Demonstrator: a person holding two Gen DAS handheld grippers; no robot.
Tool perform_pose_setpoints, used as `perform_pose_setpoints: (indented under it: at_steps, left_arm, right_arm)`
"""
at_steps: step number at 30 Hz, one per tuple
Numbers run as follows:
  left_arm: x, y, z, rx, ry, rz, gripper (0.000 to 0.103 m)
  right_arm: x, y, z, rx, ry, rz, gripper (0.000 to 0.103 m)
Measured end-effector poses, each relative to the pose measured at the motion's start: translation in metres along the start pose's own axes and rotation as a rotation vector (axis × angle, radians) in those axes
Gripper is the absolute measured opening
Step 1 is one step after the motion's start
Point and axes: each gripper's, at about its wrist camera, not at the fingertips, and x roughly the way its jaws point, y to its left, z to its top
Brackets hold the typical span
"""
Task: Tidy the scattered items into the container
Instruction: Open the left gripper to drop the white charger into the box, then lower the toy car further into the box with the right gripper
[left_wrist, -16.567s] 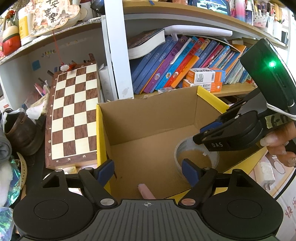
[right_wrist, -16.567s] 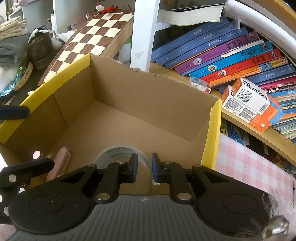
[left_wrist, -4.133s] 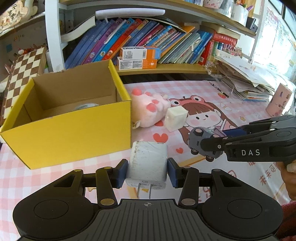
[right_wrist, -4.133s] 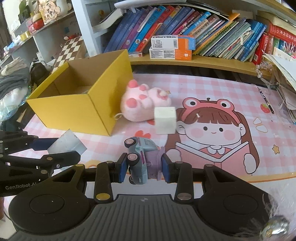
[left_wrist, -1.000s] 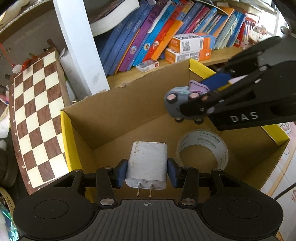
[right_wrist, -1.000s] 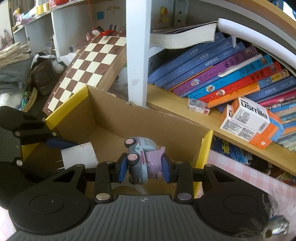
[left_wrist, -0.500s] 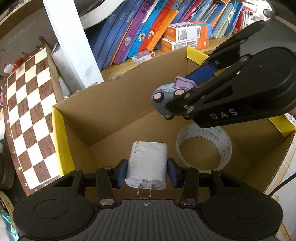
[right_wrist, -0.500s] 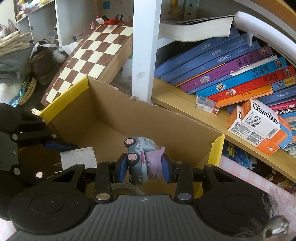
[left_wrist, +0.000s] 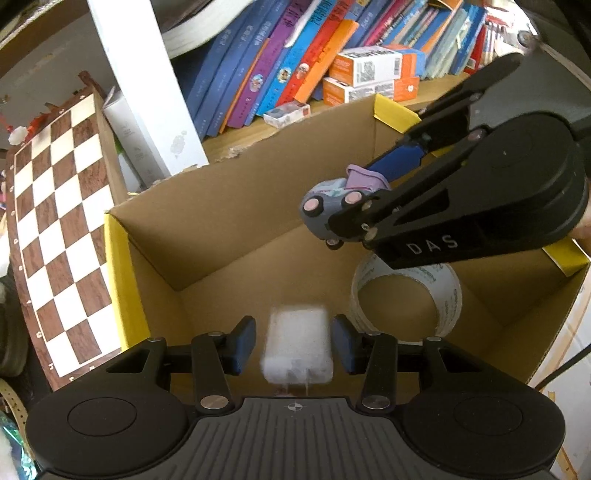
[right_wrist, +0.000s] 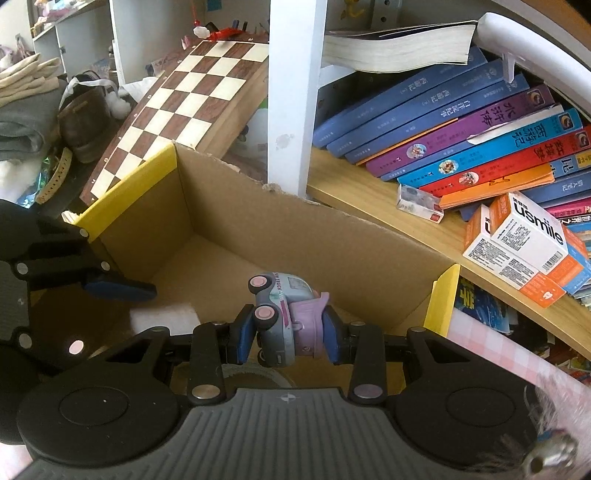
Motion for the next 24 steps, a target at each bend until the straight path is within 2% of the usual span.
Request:
perform_pose_setpoints:
  at_steps: [4, 7, 9, 13, 17, 24]
  left_arm:
    - [0.000, -0.001, 0.000, -0.001, -0.005, 0.008, 0.048]
    - [-0.007, -0.001, -0.001, -0.007, -0.040, 0.010, 0.054]
    - [-0.014, -0.003, -0.002, -0.007, -0.072, 0.029, 0.064]
    - [-0.031, -0.004, -0.005, -0.033, -0.131, 0.056, 0.067]
    - [-0.044, -0.003, -0.009, -0.064, -0.172, 0.079, 0.076]
    - [-0.061, -0.004, -0.021, -0.093, -0.200, 0.104, 0.080]
  right_arm:
    - [-0.001, 0.001, 0.001, -0.005, -0.001, 0.002, 0.035]
    - [-0.001, 0.001, 0.001, -0.007, -0.001, 0.001, 0.035]
    - [-0.001, 0.000, 0.001, -0.007, -0.001, -0.001, 0.035]
    - [-0.001, 0.000, 0.002, -0.007, -0.002, -0.004, 0.035]
    - [0.000, 0.000, 0.002, -0.009, 0.002, -0.001, 0.035]
    - [0.001, 0.005, 0.005, -0.025, 0.009, 0.004, 0.035]
